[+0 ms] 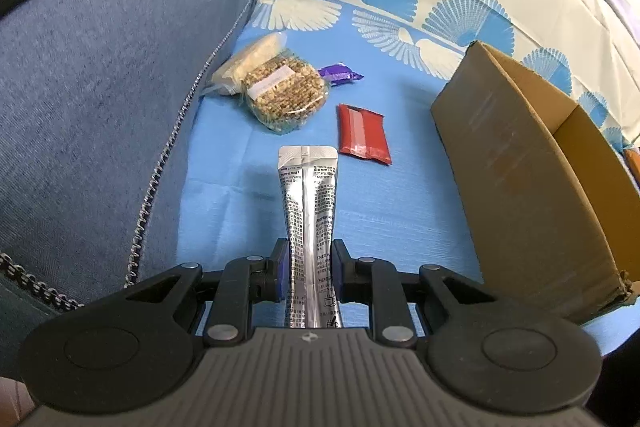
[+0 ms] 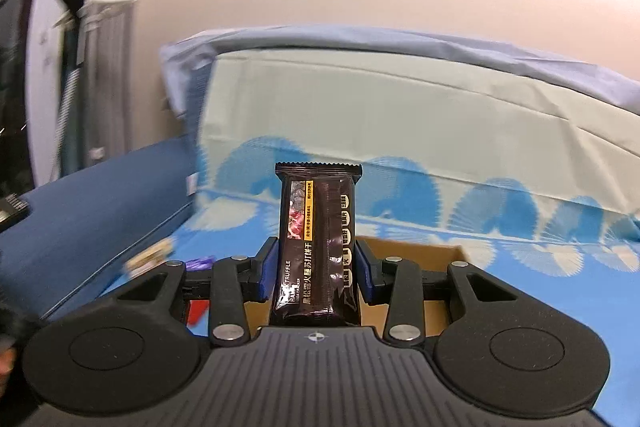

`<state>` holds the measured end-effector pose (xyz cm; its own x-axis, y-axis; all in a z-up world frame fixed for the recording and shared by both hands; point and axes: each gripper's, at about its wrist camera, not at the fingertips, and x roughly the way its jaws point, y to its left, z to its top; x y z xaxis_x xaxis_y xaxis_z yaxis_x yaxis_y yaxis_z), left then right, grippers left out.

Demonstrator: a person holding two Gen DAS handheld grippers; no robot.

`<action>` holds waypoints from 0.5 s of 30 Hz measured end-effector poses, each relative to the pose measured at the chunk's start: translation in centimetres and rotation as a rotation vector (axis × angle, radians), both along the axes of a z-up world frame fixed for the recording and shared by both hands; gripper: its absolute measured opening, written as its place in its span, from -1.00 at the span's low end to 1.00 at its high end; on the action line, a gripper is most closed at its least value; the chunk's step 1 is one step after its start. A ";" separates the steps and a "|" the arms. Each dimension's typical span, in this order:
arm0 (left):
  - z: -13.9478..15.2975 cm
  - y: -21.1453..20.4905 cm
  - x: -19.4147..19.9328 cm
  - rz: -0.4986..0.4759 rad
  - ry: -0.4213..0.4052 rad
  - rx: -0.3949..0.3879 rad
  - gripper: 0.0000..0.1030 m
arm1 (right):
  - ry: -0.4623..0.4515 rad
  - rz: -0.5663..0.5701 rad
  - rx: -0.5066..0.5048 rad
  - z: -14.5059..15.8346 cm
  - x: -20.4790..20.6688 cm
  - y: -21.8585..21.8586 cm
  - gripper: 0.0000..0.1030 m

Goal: Organize snacks
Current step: 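Carry both snacks over the box and open both grippers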

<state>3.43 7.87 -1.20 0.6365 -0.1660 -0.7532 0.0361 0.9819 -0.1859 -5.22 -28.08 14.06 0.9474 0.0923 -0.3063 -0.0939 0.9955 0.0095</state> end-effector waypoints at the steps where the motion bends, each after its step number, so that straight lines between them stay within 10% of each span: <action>1: 0.1 0.0 0.0 0.009 -0.001 0.007 -0.55 | -0.010 -0.016 0.013 -0.3 0.2 -0.8 -0.21; 15: 5.8 -1.9 1.4 0.048 -0.041 -0.006 -0.55 | 0.061 -0.190 0.112 -3.0 2.4 -5.3 -0.21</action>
<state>4.88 5.93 4.63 0.6742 -0.1393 -0.7253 -0.0032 0.9815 -0.1915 -2.87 -33.40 11.02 0.9311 -0.0492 -0.3614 0.0989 0.9878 0.1205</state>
